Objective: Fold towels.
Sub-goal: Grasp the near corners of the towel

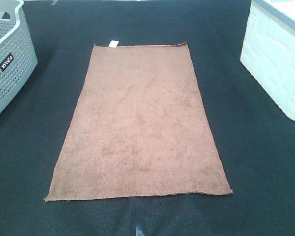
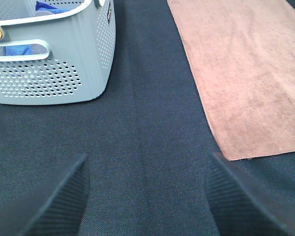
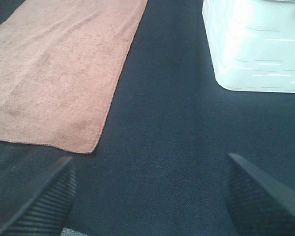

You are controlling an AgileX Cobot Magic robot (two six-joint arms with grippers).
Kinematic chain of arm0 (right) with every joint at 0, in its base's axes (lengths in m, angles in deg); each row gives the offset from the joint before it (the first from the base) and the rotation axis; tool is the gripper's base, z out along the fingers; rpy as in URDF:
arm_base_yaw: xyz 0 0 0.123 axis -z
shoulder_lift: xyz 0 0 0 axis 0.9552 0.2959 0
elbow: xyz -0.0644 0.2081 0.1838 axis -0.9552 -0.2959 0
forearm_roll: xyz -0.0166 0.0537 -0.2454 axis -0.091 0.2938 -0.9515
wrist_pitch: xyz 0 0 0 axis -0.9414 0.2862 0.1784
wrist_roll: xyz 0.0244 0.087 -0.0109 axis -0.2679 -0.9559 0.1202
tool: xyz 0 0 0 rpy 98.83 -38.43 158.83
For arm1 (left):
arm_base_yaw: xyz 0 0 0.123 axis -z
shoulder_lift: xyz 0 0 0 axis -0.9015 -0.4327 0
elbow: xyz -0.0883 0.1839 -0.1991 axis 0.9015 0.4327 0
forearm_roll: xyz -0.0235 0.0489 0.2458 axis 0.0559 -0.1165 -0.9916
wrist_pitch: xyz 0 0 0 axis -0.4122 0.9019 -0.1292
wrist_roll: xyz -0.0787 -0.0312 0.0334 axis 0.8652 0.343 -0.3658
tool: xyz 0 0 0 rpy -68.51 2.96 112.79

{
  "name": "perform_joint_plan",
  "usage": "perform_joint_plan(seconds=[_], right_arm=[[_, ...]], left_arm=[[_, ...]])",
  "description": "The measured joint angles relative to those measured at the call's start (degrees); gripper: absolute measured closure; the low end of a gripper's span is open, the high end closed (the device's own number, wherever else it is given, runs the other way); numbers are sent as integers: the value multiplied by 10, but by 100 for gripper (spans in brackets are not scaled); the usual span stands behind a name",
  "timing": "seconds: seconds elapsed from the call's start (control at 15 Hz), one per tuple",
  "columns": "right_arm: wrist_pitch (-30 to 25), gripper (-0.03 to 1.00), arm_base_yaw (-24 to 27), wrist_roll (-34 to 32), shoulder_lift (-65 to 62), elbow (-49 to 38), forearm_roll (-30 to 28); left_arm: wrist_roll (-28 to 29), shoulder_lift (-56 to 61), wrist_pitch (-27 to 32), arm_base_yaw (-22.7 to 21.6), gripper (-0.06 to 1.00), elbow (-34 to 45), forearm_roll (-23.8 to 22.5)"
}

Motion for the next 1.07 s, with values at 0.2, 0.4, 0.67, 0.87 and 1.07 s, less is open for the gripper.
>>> perform_joint_plan(seconds=[0.2,0.4,0.67,0.87,1.07], right_arm=[[1,20,0,-7,0,0,0],[2,20,0,-65,37,13,-18],[6,21,0,-92,164,44,-19],[15,21,0,-103,289,48,-14],[54,21,0,-103,426,48,19]], left_arm=[[0,0,0,0,30,-1,0],[38,-17,-83,0,30,-9,15],[70,-109,-246,0,30,18,109],[42,-248,-280,0,30,24,234],[-82,-428,-286,0,30,24,357]])
